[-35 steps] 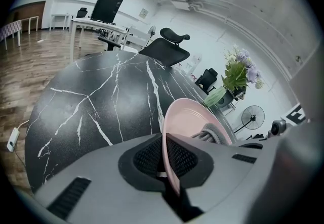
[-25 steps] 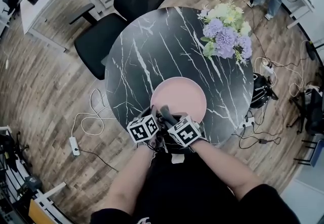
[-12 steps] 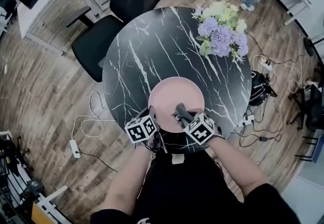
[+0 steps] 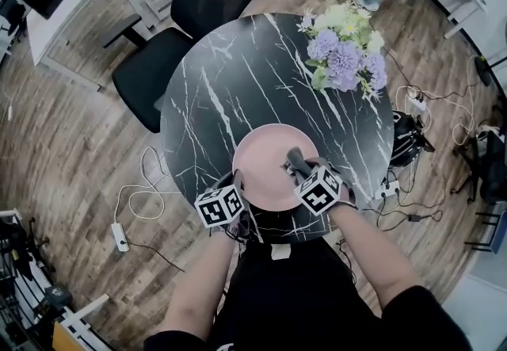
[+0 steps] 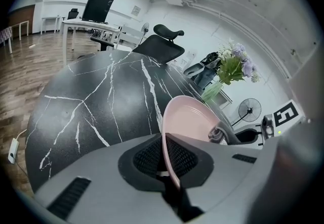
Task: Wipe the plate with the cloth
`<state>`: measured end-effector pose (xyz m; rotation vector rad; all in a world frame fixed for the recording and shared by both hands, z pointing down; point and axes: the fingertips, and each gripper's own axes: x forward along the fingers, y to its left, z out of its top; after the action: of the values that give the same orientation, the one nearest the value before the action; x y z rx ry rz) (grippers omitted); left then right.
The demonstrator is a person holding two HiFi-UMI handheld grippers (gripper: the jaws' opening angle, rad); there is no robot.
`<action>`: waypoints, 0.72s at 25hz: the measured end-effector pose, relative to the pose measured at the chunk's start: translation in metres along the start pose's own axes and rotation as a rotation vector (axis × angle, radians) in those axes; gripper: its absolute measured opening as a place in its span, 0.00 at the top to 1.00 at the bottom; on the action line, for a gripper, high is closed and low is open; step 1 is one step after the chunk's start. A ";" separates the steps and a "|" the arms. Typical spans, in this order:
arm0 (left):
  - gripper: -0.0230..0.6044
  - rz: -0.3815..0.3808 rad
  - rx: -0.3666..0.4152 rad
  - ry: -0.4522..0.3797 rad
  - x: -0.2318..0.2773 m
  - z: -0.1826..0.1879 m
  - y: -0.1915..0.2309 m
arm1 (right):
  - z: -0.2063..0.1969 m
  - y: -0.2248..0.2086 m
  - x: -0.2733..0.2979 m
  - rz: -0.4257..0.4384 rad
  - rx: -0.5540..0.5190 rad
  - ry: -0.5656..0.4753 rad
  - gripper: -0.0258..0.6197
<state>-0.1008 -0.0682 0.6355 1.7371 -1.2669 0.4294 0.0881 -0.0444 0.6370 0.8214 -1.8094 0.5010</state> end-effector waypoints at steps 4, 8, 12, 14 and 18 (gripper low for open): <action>0.91 -0.013 0.024 0.010 0.001 0.000 -0.002 | 0.007 -0.015 0.003 -0.064 -0.049 0.000 0.79; 0.91 -0.018 0.030 0.013 0.001 0.000 -0.002 | 0.014 -0.026 0.006 -0.102 -0.069 -0.012 0.79; 0.91 -0.024 0.035 0.015 0.002 0.000 -0.001 | 0.022 -0.036 0.010 -0.142 -0.074 -0.031 0.79; 0.91 -0.028 0.036 0.017 0.002 0.000 -0.002 | 0.026 -0.040 0.011 -0.159 -0.071 -0.041 0.79; 0.91 -0.029 0.035 0.019 0.001 -0.002 -0.002 | 0.033 -0.045 0.013 -0.187 -0.077 -0.059 0.79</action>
<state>-0.0986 -0.0673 0.6364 1.7750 -1.2262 0.4529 0.0967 -0.1013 0.6349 0.9494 -1.7732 0.2868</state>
